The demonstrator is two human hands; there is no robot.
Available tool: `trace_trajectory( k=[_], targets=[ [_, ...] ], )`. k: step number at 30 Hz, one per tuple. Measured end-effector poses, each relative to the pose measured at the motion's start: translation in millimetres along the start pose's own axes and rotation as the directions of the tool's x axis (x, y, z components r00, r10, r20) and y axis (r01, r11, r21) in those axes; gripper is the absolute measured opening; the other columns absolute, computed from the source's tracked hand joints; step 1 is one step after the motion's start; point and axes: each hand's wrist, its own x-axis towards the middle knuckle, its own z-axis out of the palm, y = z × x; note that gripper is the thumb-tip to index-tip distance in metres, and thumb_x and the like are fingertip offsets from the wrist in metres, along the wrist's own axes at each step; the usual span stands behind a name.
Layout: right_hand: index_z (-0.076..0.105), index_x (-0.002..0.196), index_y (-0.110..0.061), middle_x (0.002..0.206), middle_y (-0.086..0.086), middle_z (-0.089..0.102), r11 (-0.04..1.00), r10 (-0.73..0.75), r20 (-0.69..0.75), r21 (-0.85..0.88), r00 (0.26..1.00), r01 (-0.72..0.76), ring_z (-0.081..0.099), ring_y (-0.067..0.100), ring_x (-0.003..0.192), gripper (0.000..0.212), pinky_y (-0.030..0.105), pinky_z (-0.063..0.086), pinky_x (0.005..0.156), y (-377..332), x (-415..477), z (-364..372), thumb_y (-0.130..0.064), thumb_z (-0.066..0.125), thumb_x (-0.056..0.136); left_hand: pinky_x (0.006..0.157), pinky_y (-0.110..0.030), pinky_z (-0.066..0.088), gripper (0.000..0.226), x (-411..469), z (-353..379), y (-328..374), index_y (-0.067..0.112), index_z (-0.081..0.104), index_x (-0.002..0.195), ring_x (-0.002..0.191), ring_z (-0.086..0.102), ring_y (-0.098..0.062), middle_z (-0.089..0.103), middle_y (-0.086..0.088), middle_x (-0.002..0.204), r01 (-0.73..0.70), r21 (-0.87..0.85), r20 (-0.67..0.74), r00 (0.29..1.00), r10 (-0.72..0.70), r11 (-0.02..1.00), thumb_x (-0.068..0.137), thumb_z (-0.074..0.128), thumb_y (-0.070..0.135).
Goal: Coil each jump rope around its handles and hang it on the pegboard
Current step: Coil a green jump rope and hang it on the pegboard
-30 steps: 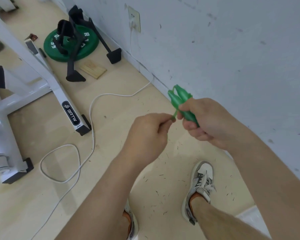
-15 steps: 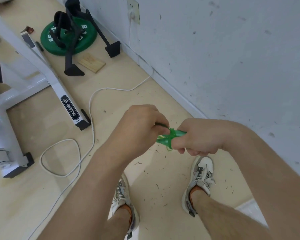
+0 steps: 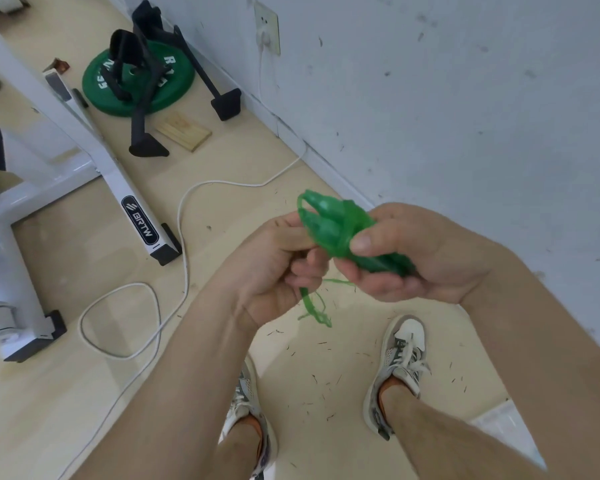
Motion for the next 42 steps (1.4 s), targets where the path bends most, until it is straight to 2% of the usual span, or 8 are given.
trace_trajectory(
  k=[6,13,18,27,31,35,39,42],
  targets=[
    [0.053,0.056,-0.018,0.049,-0.001,0.036,0.995,0.077,-0.328,0.092,0.942,-0.049,0.022,0.007,0.038,0.031,0.014,0.009,0.037,0.8,5.6,1.3,-0.011,0.057,0.087,0.046,-0.022,0.024,0.033,9.0,15.9,-10.5,0.007,0.059,0.061,0.049,0.028,-0.014,0.037,-0.006,0.055,-0.193,0.598,-0.281,0.859,0.428,0.778,0.090,0.046,-0.003],
    [0.046,0.068,-0.015,0.055,0.000,0.035,0.982,0.188,-0.544,0.110,0.817,-0.153,0.021,0.009,0.043,0.021,0.015,0.012,0.034,1.4,8.8,1.3,-0.007,0.055,0.086,0.049,-0.027,0.031,0.030,10.7,11.2,-17.8,0.016,0.053,0.065,0.049,0.037,-0.011,0.041,0.007,0.048,-0.057,0.947,-0.121,0.848,0.516,0.316,0.094,0.049,0.016],
    [0.041,0.063,-0.014,0.059,0.002,0.041,0.881,-0.036,-0.846,-0.278,0.531,-0.384,0.035,0.015,0.047,0.026,0.023,0.025,0.043,15.4,13.0,-12.5,-0.010,0.057,0.082,0.058,-0.036,0.044,0.024,0.6,21.8,-23.9,0.019,0.060,0.077,0.065,0.052,-0.022,0.052,0.004,0.067,-0.039,0.992,0.097,0.852,0.515,-0.123,0.096,0.048,0.027],
    [0.043,0.079,-0.017,0.080,0.003,0.052,0.461,0.127,-0.661,-0.621,0.740,-0.634,0.049,0.015,0.062,0.020,0.027,0.033,0.051,24.9,20.1,-5.2,-0.016,0.062,0.084,0.050,-0.036,0.049,0.017,-3.4,5.9,-10.3,0.017,0.073,0.086,0.065,0.057,-0.023,0.057,0.001,0.072,-0.154,0.955,0.292,0.646,0.705,-0.254,0.087,0.057,0.023],
    [0.045,0.079,-0.020,0.079,0.001,0.053,0.305,0.189,-0.500,-0.788,0.845,-0.535,0.050,0.015,0.061,0.017,0.026,0.036,0.051,16.1,22.8,14.4,-0.014,0.061,0.082,0.057,-0.036,0.050,0.022,1.2,-8.7,-8.7,0.020,0.075,0.094,0.069,0.058,-0.018,0.060,0.003,0.078,-0.204,0.971,0.235,0.687,0.688,-0.128,0.088,0.056,0.030],
    [0.041,0.071,-0.022,0.074,-0.002,0.049,0.281,0.148,-0.384,-0.867,0.911,-0.411,0.047,0.012,0.060,0.026,0.025,0.034,0.051,3.2,16.0,25.8,-0.012,0.064,0.078,0.070,-0.026,0.045,0.017,-0.3,-15.9,-3.7,0.025,0.075,0.084,0.070,0.058,-0.006,0.065,0.011,0.072,-0.088,0.963,-0.023,0.914,0.404,0.255,0.092,0.060,0.027],
    [0.052,0.073,-0.010,0.062,-0.003,0.046,0.579,0.031,-0.322,-0.766,0.946,-0.280,0.043,0.013,0.053,0.018,0.027,0.034,0.051,-3.2,3.2,22.4,-0.005,0.070,0.073,0.065,-0.031,0.035,0.015,-6.2,-21.0,2.8,0.015,0.076,0.070,0.065,0.049,-0.025,0.063,-0.017,0.071,0.023,0.614,-0.091,0.995,0.042,0.789,0.079,0.064,0.010],
    [0.061,0.086,-0.001,0.067,0.003,0.047,0.812,-0.083,-0.330,-0.570,0.940,-0.128,0.044,0.013,0.057,0.017,0.027,0.035,0.054,-5.6,-1.3,18.4,0.000,0.072,0.074,0.047,-0.022,0.016,0.029,-5.8,-17.8,2.1,0.014,0.068,0.054,0.044,0.034,-0.013,0.049,-0.005,0.049,-0.006,0.347,-0.081,0.996,0.036,0.938,0.066,0.047,-0.004]
  ],
)
